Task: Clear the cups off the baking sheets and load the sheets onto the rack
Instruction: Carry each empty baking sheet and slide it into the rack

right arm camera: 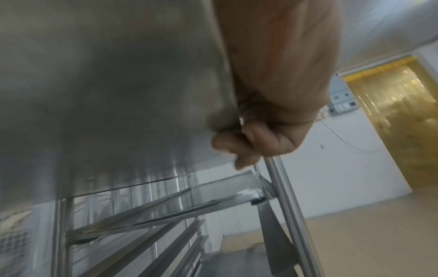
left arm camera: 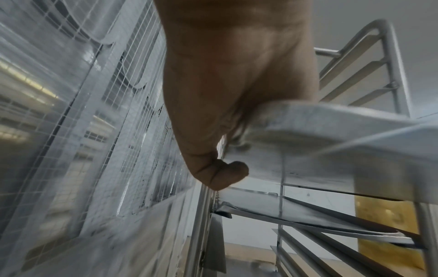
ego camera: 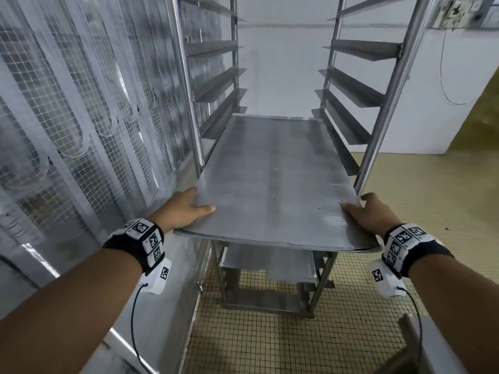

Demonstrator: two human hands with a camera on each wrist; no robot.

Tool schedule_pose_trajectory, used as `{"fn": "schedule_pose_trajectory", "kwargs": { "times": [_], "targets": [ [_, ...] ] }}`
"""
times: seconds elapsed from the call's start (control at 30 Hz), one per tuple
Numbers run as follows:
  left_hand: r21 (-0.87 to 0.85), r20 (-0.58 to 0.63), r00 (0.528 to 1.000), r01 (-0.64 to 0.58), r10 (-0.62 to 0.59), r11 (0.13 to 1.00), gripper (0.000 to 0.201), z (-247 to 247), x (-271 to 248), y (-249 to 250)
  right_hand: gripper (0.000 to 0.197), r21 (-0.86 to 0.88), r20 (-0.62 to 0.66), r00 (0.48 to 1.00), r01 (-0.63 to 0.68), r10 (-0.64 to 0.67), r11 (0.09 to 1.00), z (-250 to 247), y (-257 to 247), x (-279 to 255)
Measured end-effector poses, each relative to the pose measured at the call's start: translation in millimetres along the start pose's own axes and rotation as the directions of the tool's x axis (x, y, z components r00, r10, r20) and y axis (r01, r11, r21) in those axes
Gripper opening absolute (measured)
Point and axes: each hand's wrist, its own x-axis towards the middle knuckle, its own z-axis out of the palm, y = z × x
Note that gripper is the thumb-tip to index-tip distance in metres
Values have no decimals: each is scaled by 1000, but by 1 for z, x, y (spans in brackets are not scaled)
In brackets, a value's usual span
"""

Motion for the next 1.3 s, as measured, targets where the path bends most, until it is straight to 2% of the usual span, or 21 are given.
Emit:
{"fn": "schedule_pose_trajectory", "kwargs": {
  "times": [0.07, 0.13, 0.17, 0.2, 0.27, 0.33, 0.43, 0.5, 0.6, 0.67, 0.73, 0.87, 1.0, 1.2, 1.3],
  "targets": [
    [57, 45, 999, -21, 18, 998, 104, -4, -17, 5, 91, -51, -5, 999, 49, -49, 997, -7, -7, -16],
    [128, 172, 983, -89, 67, 988, 123, -5, -28, 7, 94, -122, 7, 979, 203, -204, 972, -14, -17, -40],
    [178, 246, 965, -137, 91, 974, 128, -4, -31, 4, 92, -143, 67, 950, 311, -305, 939, -16, -21, -53],
    [233, 299, 948, -183, 109, 955, 129, -3, -33, 2, 90, -153, 163, 907, 413, -389, 898, -15, -26, -66],
    [286, 303, 940, -248, 158, 926, 122, -1, -33, -6, 80, -179, 333, 815, 549, -475, 817, -7, -32, -89],
    [288, 247, 933, -328, 261, 900, 106, 2, -33, -9, 62, -231, 321, 763, 638, -561, 735, 7, -30, -98],
    [262, 171, 912, -406, 373, 875, 76, 8, -33, -7, 50, -244, 181, 783, 622, -595, 744, 20, -23, -98],
    [241, 54, 909, -414, 414, 878, 59, 14, -31, -2, 42, -283, 66, 806, 581, -589, 763, 25, -23, -93],
    [302, -138, 851, -451, 506, 840, 35, 27, -18, 10, 26, -363, -137, 835, 458, -533, 811, 32, -29, -76],
    [340, -210, 826, -441, 524, 831, 25, 38, -2, 19, 23, -358, -202, 833, 427, -515, 830, 37, -32, -61],
    [367, -231, 830, -409, 508, 835, 27, 46, 17, 25, 22, -320, -211, 814, 465, -541, 825, 37, -34, -42],
    [379, -199, 847, -397, 492, 836, 52, 48, 55, 26, 28, -312, -151, 794, 528, -589, 790, 30, -41, 0],
    [346, -215, 861, -374, 461, 861, 51, 50, 90, 33, 29, -300, -166, 789, 530, -591, 793, 38, -46, 43],
    [335, -234, 834, -413, 499, 847, 56, 54, 132, 43, 31, -292, -171, 836, 463, -522, 837, 53, -49, 95],
    [301, -244, 841, -407, 482, 862, 54, 55, 147, 45, 31, -295, -175, 853, 430, -491, 853, 58, -53, 111]
  ]
}}
